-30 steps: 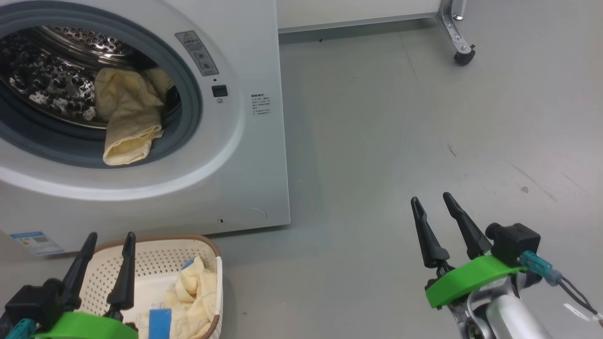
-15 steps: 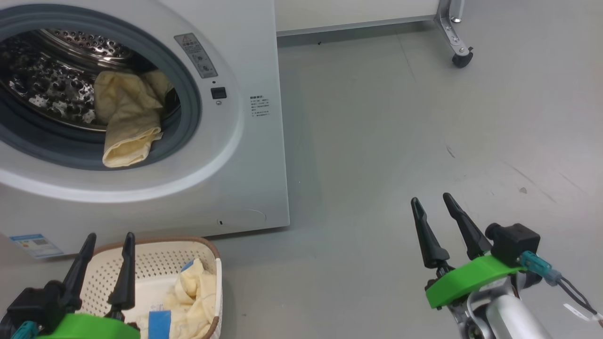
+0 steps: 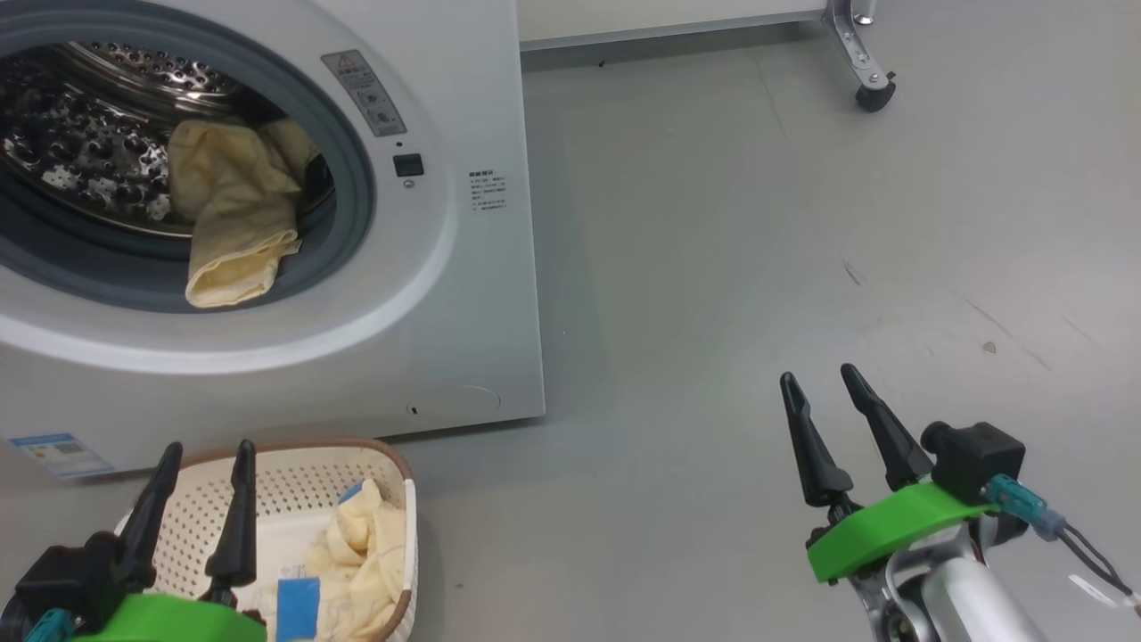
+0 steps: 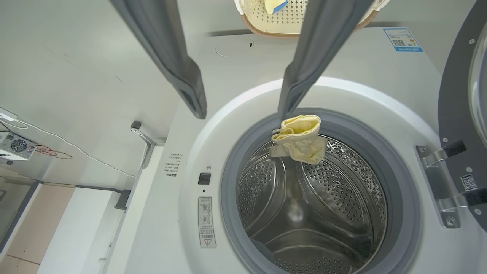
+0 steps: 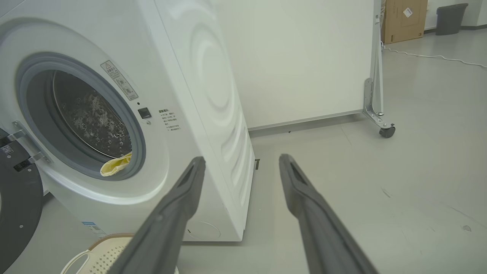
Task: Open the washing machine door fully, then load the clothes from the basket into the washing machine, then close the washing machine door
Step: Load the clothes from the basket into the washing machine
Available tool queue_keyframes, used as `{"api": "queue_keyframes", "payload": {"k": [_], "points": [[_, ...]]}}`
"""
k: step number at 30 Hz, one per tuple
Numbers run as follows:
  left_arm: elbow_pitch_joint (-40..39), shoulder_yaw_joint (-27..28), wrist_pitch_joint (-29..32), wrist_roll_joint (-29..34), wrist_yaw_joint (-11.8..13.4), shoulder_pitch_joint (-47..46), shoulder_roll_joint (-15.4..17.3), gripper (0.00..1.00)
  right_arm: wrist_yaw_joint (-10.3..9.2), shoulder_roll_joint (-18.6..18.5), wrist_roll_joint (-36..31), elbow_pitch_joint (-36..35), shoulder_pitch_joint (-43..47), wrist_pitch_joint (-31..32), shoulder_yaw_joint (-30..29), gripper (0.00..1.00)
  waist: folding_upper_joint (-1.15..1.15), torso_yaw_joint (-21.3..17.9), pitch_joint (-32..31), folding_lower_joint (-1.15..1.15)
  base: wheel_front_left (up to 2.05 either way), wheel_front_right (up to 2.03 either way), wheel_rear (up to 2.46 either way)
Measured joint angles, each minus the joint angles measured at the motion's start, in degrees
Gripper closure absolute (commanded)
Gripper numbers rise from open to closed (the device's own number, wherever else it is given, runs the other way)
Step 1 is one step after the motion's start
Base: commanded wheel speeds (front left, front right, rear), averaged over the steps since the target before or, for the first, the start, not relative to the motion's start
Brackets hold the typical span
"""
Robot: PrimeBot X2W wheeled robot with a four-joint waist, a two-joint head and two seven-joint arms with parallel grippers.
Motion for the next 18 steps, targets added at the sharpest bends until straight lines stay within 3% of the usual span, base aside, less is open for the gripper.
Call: {"api": "queue_keyframes", "payload": {"k": [9, 18], "points": [[1.5, 0.3, 0.3, -0.7, -0.7, -2.0, 0.1, 0.0, 0.0, 0.0, 0.0, -1.1, -0.2, 0.0, -0.2, 0.0, 0.0, -0.1, 3.6, 0.0, 0.0, 0.0, 0.0], [5.1, 0.5, 5.4, -4.6, -2.2, -13.7, 2.9, 0.0, 0.0, 0.0, -0.2, -2.7, -3.8, 0.0, 0.3, 0.0, 0.0, -0.6, 11.1, 0.01, 0.0, 0.0, 0.0]]}}
